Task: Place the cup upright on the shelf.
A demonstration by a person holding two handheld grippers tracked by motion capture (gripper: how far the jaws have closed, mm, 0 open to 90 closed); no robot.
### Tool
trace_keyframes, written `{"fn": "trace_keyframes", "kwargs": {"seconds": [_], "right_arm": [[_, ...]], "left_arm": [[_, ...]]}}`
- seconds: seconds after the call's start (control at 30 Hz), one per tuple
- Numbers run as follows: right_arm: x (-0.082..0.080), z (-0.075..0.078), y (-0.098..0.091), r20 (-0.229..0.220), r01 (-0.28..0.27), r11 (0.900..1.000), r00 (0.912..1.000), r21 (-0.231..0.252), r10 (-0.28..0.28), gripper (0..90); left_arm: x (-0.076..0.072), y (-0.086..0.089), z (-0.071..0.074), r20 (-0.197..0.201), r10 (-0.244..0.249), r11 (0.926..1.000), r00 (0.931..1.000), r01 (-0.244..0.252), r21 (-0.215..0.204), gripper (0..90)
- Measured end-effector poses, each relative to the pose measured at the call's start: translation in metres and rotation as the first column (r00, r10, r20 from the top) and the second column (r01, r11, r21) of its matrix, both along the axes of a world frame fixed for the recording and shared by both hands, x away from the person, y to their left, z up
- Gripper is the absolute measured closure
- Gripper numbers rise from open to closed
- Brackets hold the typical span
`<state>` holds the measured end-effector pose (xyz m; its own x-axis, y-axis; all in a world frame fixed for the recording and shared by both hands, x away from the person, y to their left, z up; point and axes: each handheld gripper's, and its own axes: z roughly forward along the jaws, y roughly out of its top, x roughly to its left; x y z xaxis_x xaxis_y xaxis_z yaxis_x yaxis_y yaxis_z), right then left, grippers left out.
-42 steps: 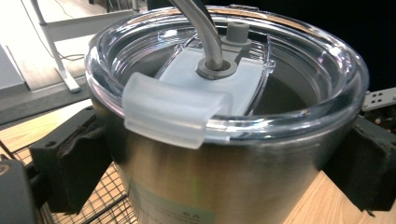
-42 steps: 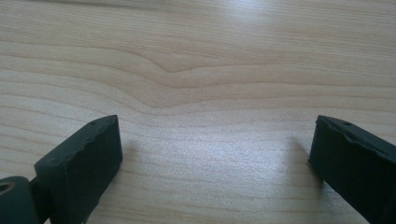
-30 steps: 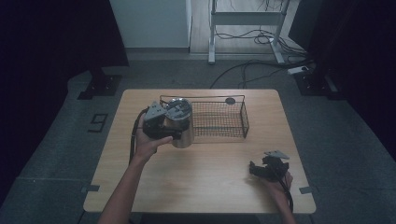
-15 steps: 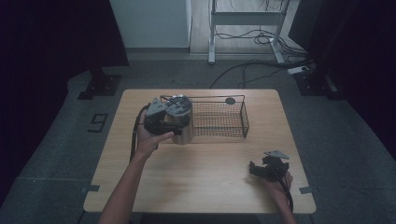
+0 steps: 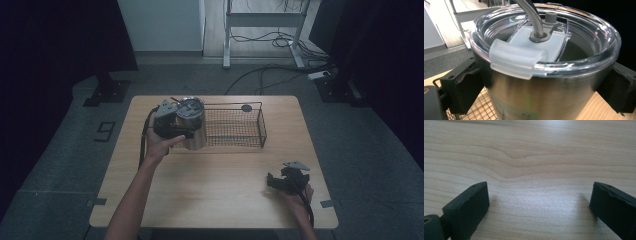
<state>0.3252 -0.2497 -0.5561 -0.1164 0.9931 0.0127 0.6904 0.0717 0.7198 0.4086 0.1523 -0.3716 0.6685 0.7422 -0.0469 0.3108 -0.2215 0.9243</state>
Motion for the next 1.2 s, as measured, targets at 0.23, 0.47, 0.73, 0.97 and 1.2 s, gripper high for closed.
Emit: {"fn": "trace_keyframes", "kwargs": {"seconds": [0.23, 0.47, 0.73, 0.97, 1.2], "right_arm": [[0.0, 0.0, 0.0, 0.002, 0.004, 1.0, 1.0, 0.0, -0.004, 2.3], [0.0, 0.0, 0.0, 0.002, 0.007, 1.0, 1.0, -0.002, -0.007, 2.7], [0.0, 0.0, 0.0, 0.003, 0.006, 1.0, 1.0, 0.0, -0.006, 2.7], [0.0, 0.0, 0.0, 0.003, 0.008, 1.0, 1.0, -0.002, -0.008, 3.1], [0.0, 0.0, 0.0, 0.003, 0.008, 1.0, 1.0, -0.002, -0.008, 3.2]], "left_arm": [[0.006, -0.002, 0.0, -0.001, 0.005, 1.0, 1.0, -0.005, 0.002, 4.3], [0.012, -0.002, 0.001, -0.007, 0.014, 0.9999, 0.9999, -0.014, 0.009, 4.3], [0.018, -0.005, 0.006, 0.005, 0.014, 0.9999, 0.9999, -0.015, 0.007, 4.3], [0.024, -0.006, 0.007, 0.002, 0.022, 0.9997, 0.9998, -0.022, 0.012, 4.3], [0.028, -0.009, 0.01, 0.017, 0.022, 0.9995, 0.9996, -0.022, 0.022, 4.3]]}}
